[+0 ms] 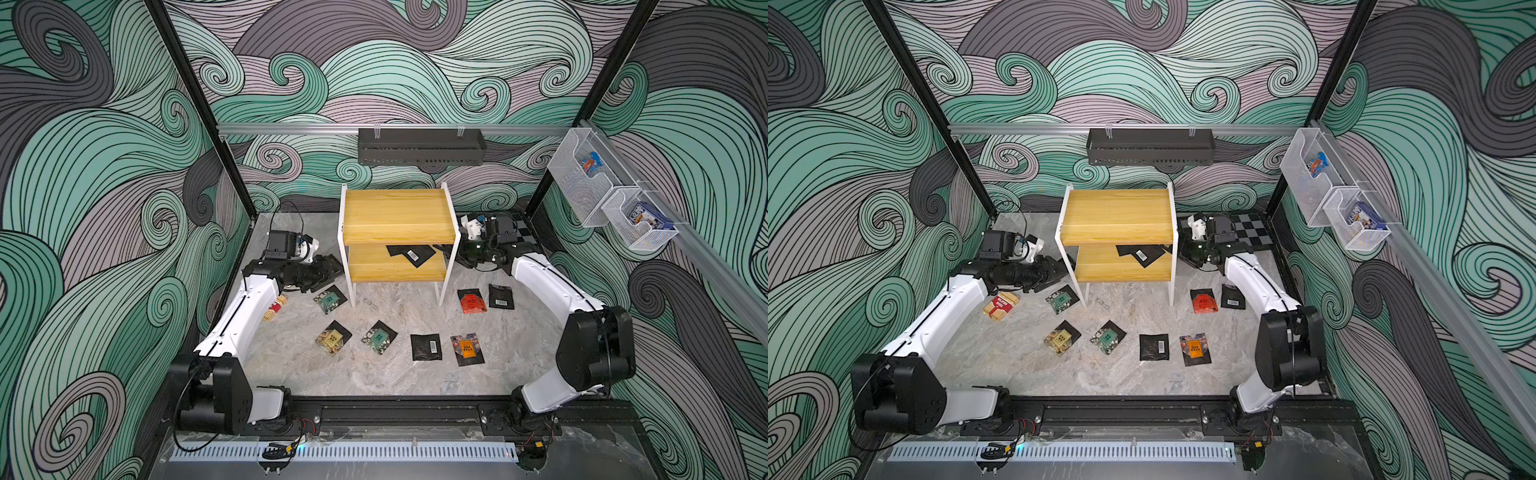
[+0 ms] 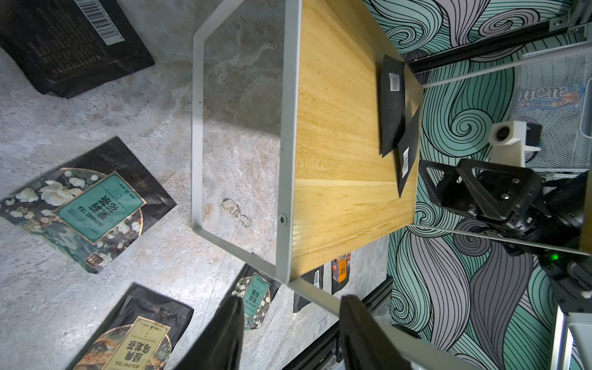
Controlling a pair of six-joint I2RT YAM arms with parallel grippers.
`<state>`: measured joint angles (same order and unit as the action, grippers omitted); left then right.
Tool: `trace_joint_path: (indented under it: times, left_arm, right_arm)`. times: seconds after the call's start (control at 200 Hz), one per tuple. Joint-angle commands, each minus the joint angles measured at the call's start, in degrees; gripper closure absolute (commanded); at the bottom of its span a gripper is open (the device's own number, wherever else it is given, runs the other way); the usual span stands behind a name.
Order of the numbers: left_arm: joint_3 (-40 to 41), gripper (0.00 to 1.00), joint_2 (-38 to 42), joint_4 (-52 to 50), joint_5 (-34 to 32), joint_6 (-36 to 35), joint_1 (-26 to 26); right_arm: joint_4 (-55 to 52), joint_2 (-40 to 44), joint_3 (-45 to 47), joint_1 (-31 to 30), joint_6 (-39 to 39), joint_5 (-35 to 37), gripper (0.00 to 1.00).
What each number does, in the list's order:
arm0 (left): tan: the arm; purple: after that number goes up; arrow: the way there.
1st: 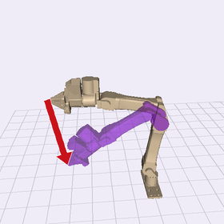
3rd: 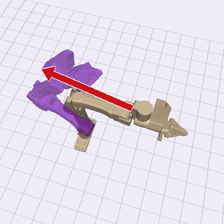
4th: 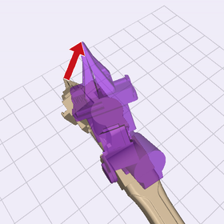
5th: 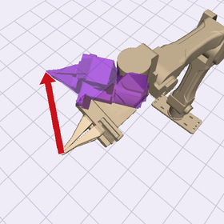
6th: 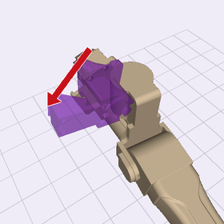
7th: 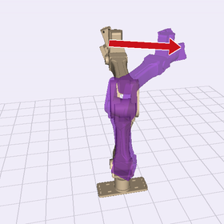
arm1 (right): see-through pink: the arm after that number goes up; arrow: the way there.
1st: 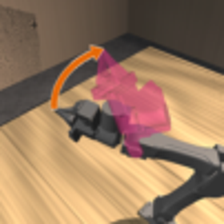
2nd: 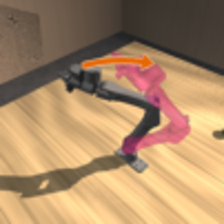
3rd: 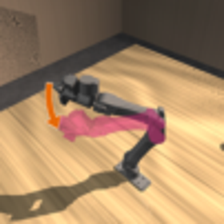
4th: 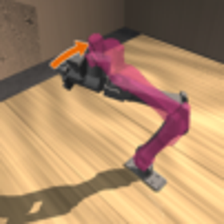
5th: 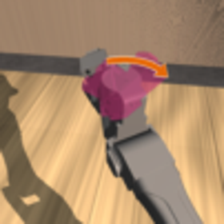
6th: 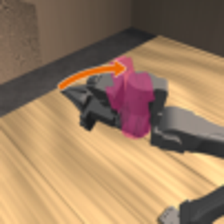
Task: Remove the tea bags from the shelf
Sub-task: Pick up the tea bag from the shelf.
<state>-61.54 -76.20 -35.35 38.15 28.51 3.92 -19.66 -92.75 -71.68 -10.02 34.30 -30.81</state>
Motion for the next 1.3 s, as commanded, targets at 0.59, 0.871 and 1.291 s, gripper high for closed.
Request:
trace_joint_path:
  times: [0.59,0.871,1.291]
  left_arm:
    - [1.1,0.48,0.9,-0.9,0.9,-0.6,0.4]
    - [1.1,0.48,0.5,-0.8,0.8,-1.0,0.4]
    - [1.2,0.49,0.3,-0.8,0.9,-1.5,0.4]
  right_arm:
    - [-1.6,-7.8,-2.9,-1.6,-3.5,1.5,0.38]
    - [-1.5,-4.7,-1.2,1.2,-3.3,2.2,0.45]
    - [-1.4,1.4,1.8,3.3,-2.9,2.5,0.73]
